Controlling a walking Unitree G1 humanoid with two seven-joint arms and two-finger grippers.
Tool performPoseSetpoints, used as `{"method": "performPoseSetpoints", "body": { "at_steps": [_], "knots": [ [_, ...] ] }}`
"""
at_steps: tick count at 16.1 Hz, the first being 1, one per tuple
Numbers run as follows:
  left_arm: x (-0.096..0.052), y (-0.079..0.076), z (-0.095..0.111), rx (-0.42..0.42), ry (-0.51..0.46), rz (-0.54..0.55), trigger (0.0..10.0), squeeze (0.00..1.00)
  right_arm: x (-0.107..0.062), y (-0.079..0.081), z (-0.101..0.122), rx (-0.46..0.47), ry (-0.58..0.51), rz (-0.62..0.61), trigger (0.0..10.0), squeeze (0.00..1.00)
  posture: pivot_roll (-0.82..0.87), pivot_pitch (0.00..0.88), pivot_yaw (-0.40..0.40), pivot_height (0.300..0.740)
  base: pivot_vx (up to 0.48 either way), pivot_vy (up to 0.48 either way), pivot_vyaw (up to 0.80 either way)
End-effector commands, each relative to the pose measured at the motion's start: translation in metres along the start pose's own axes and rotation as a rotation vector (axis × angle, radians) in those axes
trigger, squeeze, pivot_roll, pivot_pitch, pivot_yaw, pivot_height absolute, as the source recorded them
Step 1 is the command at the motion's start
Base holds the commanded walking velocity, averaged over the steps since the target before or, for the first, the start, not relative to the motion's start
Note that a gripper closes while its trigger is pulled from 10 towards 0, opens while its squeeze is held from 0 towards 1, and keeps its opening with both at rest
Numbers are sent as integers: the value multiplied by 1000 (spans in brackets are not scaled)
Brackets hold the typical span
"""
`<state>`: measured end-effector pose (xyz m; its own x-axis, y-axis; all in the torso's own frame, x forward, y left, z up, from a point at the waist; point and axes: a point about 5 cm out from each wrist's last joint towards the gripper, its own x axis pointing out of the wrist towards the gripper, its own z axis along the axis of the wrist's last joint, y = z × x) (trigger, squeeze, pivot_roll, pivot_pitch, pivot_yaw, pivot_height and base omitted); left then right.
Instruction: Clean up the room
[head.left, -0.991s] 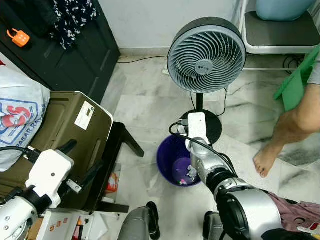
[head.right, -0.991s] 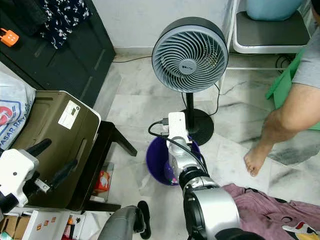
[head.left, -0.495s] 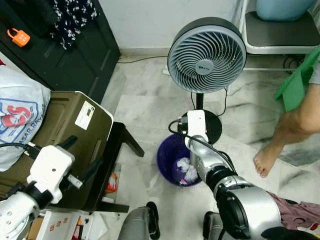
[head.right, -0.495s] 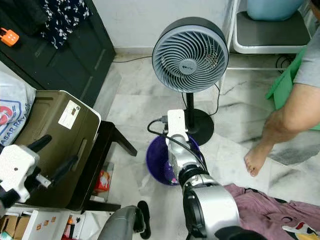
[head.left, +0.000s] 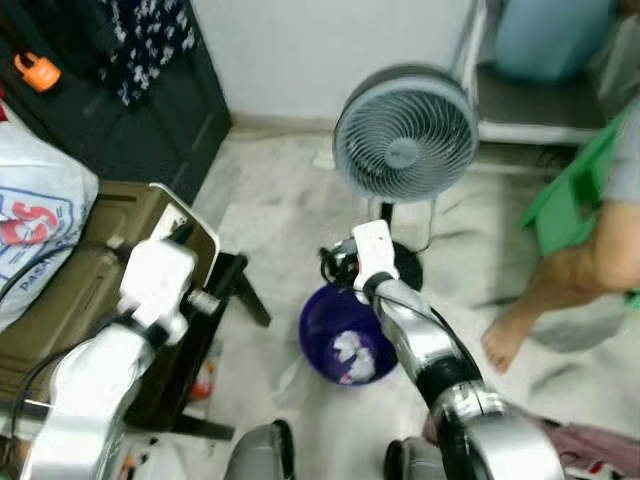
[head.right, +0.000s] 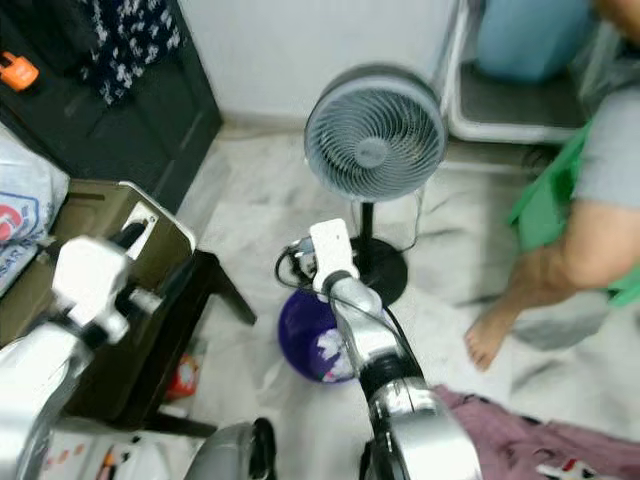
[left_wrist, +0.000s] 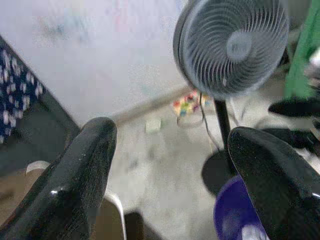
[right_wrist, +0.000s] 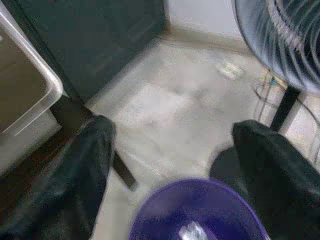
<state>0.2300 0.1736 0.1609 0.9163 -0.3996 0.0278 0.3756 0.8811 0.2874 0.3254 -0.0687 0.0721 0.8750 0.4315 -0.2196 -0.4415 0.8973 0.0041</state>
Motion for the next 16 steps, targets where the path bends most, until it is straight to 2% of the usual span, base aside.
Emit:
{"method": "performPoseSetpoints", "body": {
  "at_steps": [1, 2, 4, 6, 7, 8, 10, 11, 13, 14, 15, 16],
  "knots": [
    [5, 1, -2, 8, -6, 29, 10000, 0, -8, 11, 13, 13, -37, 107, 10000, 1000, -1, 0, 80, 740, 0, 0, 0],
    [13, 1, -2, 1, -29, 47, 10000, 0, -22, 7, 18, 26, -79, 130, 10000, 0, -29, 0, 67, 740, 0, 0, 0],
    [23, 2, -4, -4, -41, 70, 10000, 0, -32, -1, 23, 24, -122, 135, 10000, 0, -51, 0, 59, 740, 0, 0, 0],
    [40, -1, 5, -20, -118, 116, 10000, 0, -55, -35, 31, 8, -181, -24, 10000, 0, -78, 0, 44, 740, 0, 0, 0],
    [43, -1, 4, -19, -122, 122, 10000, 0, -57, -39, 33, 12, -180, -46, 10000, 0, -86, 0, 45, 740, 0, 0, 0],
    [48, 4, 3, -15, -133, 181, 10000, 0, -65, -56, 35, 55, -191, -176, 10000, 0, -102, 0, 48, 740, 0, 0, 0],
    [52, 5, 0, -26, -136, 205, 10000, 0, -70, -65, 37, 12, -201, -303, 10000, 0, -125, 0, 59, 740, 0, 0, 0],
    [53, 3, -2, -26, -135, 205, 10000, 0, -72, -66, 39, 89, -235, -325, 10000, 1000, -129, 0, 65, 740, 0, 0, 0],
    [56, 2, -3, -26, -144, 218, 10000, 0, -70, -70, 42, 168, -240, -400, 10000, 1000, -128, 0, 68, 740, 0, 0, 0],
    [58, 2, -4, -29, -151, 234, 10000, 0, -65, -73, 45, 244, -251, -421, 10000, 0, -127, 0, 63, 740, 0, 0, 0],
    [58, 3, -4, -28, -153, 246, 10000, 0, -64, -75, 47, 277, -262, -439, 10000, 0, -128, 0, 61, 740, 0, 0, 0],
    [57, 7, -5, -65, -157, 294, 10000, 0, -62, -78, 48, 320, -258, -473, 10000, 0, -123, 0, 47, 740, 0, 0, 0]
  ]
}}
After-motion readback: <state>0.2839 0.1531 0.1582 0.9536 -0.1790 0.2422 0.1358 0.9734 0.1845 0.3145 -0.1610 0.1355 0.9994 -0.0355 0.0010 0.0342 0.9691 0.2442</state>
